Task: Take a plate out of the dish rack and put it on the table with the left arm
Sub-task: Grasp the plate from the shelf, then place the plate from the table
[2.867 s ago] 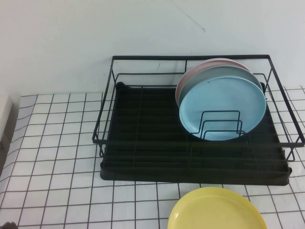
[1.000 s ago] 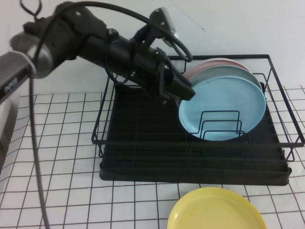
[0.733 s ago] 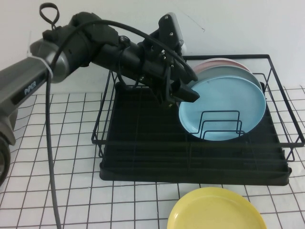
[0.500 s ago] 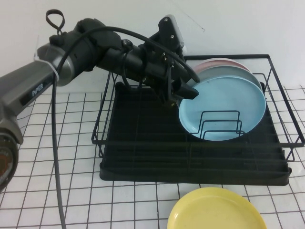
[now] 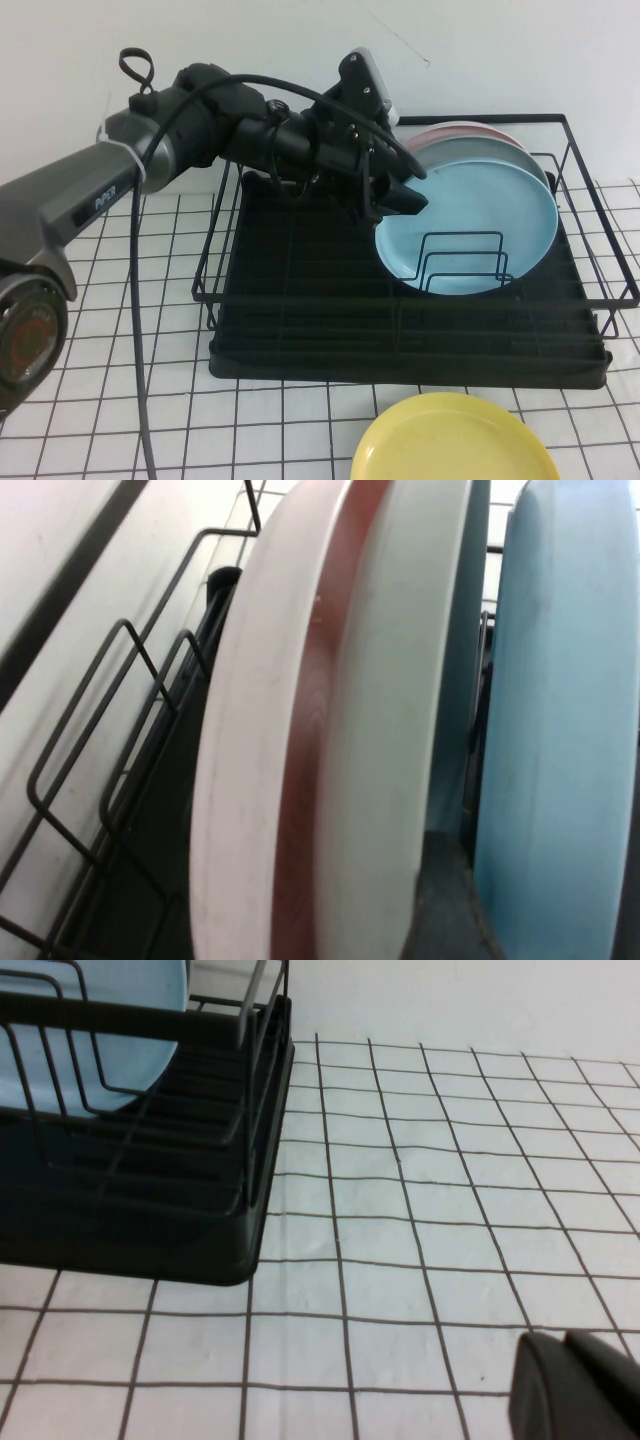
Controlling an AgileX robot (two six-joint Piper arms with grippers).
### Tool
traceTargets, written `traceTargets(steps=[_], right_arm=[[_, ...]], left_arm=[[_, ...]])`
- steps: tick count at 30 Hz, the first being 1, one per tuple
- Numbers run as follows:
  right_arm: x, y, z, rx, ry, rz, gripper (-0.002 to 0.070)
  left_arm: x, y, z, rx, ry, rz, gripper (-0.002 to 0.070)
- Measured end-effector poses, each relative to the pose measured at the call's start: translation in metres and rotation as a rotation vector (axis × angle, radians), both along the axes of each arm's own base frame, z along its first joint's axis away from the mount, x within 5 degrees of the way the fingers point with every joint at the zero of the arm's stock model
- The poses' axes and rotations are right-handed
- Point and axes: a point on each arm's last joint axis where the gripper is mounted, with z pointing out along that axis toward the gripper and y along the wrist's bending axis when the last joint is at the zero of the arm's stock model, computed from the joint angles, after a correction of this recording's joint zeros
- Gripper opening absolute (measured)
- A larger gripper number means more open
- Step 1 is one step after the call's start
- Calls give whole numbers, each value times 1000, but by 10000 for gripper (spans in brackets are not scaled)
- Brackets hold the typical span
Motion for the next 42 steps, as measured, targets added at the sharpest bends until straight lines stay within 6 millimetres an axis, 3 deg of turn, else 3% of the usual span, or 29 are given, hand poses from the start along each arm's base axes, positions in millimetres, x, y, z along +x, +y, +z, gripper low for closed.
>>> traceTargets(steps=[9,12,14,21,24,31,33,37,42], right_arm=[[0,0,0,0,0,0,-1],[0,0,0,0,0,0,-1],[0,0,0,0,0,0,-1],[0,0,0,0,0,0,-1],[0,0,0,0,0,0,-1],[0,0,0,0,0,0,-1],[0,0,0,0,0,0,-1],[0,0,0,0,0,0,-1],[0,0,0,0,0,0,-1]], left_arm=[[3,-3,-13,-8,38,0,364],[4,-4,-16,-11,42,9,265],[6,-3,-16,-10,25,19,133],[7,-3,-9,-16,17,29,114],[4,-2,8,-34,12,33,114],[-18,4,74,-98,-102,44,111],[-27,6,91,-116,-123,39,64],[-42,11,118,-122,-162,51,58],[-64,25,145,-79,-77,123,58]])
